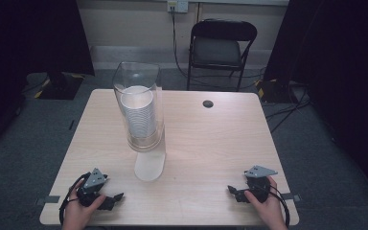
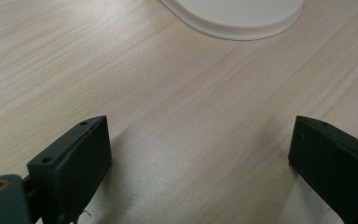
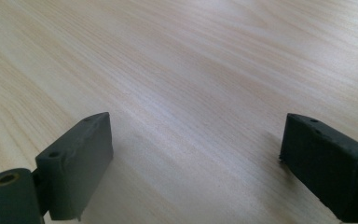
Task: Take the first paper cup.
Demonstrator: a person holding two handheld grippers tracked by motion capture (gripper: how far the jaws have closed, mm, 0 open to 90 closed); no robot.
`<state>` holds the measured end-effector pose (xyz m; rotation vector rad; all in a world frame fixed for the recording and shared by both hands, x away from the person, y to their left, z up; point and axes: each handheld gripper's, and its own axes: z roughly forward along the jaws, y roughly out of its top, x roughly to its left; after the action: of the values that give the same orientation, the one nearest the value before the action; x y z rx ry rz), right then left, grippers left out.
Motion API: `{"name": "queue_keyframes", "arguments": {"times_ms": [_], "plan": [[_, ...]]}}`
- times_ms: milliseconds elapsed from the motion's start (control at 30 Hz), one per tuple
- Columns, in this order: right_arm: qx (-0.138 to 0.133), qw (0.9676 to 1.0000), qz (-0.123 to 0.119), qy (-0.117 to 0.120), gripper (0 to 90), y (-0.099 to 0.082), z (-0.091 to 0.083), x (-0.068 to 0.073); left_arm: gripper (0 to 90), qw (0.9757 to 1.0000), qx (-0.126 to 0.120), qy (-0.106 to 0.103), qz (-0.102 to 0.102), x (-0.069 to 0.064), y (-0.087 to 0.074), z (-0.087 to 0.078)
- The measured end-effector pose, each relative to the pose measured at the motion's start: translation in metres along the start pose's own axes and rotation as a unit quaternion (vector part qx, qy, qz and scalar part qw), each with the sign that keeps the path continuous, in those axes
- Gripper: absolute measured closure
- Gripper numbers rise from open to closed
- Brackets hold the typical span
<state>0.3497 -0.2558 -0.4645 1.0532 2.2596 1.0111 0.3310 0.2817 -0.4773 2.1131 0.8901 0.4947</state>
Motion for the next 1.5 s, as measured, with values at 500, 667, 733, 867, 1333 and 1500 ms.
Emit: {"name": "queue_keyframes", "arguments": {"times_ms": [500,667,733,867,1333,1500], "plan": [[0.001,1.0000,0.001,0.000,8.6,0.000,0.000,0.000,21.0,0.9996,-0.026,-0.010,0.001,-0.003,-0.001,-0.004],[0.000,1.0000,0.000,-0.002,8.6,0.000,0.000,0.000,21.6,0.9959,-0.089,0.014,-0.015,-0.007,0.009,-0.008],[0.000,1.0000,0.000,-0.002,8.5,0.000,0.000,0.000,16.5,0.9911,-0.129,0.017,-0.030,-0.011,0.022,-0.011],[0.000,1.0000,0.000,-0.002,8.5,0.000,0.000,0.000,18.8,0.9845,-0.170,0.016,-0.040,-0.016,0.036,-0.012],[0.000,1.0000,0.000,-0.001,8.5,0.000,0.000,0.000,23.5,0.9650,-0.250,0.073,-0.031,-0.044,0.099,0.014],[0.000,1.0000,0.000,-0.002,8.5,0.000,0.000,0.000,28.0,0.9636,-0.255,0.076,-0.026,-0.046,0.114,0.015]]}}
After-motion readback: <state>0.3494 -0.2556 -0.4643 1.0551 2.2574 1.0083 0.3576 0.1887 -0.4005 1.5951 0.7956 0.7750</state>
